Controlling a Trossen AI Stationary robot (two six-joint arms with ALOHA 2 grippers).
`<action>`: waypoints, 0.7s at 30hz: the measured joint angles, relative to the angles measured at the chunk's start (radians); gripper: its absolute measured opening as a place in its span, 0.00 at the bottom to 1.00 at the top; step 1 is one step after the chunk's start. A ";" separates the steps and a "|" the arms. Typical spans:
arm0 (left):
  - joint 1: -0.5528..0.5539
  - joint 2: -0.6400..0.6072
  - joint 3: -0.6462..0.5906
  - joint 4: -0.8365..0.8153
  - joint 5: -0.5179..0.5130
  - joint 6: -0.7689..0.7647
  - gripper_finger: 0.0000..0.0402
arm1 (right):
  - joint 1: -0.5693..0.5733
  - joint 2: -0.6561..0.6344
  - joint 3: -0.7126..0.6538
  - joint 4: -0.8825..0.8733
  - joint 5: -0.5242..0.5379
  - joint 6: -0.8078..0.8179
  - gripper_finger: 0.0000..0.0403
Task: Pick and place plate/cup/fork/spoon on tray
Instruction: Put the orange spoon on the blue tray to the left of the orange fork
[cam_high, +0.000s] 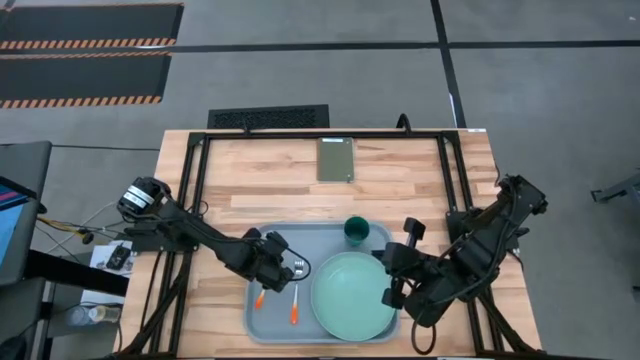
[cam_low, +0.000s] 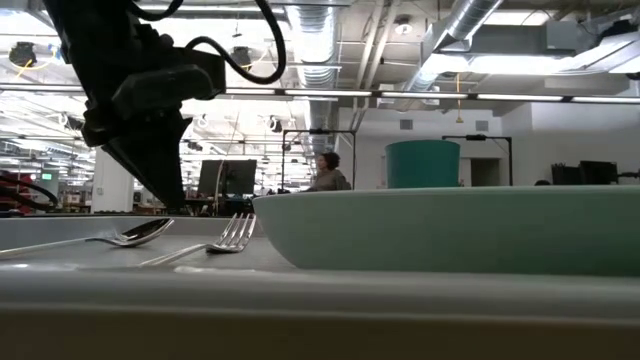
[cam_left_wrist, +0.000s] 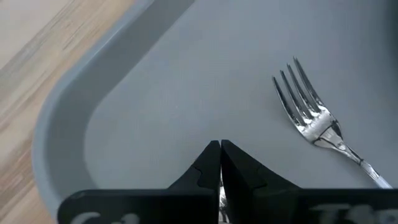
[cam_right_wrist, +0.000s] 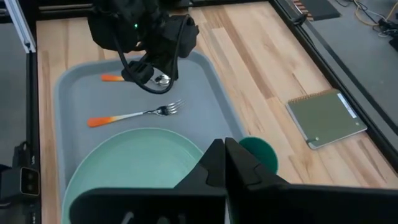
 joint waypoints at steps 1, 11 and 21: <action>0.000 0.000 0.000 0.000 0.000 0.000 0.00 | 0.000 0.000 0.000 0.000 0.000 0.000 0.02; 0.005 0.006 0.000 0.127 0.037 0.088 0.00 | 0.001 0.001 0.000 0.000 0.000 0.000 0.02; 0.007 0.038 -0.002 0.023 0.023 0.017 0.00 | 0.001 0.001 0.000 0.004 -0.002 -0.001 0.02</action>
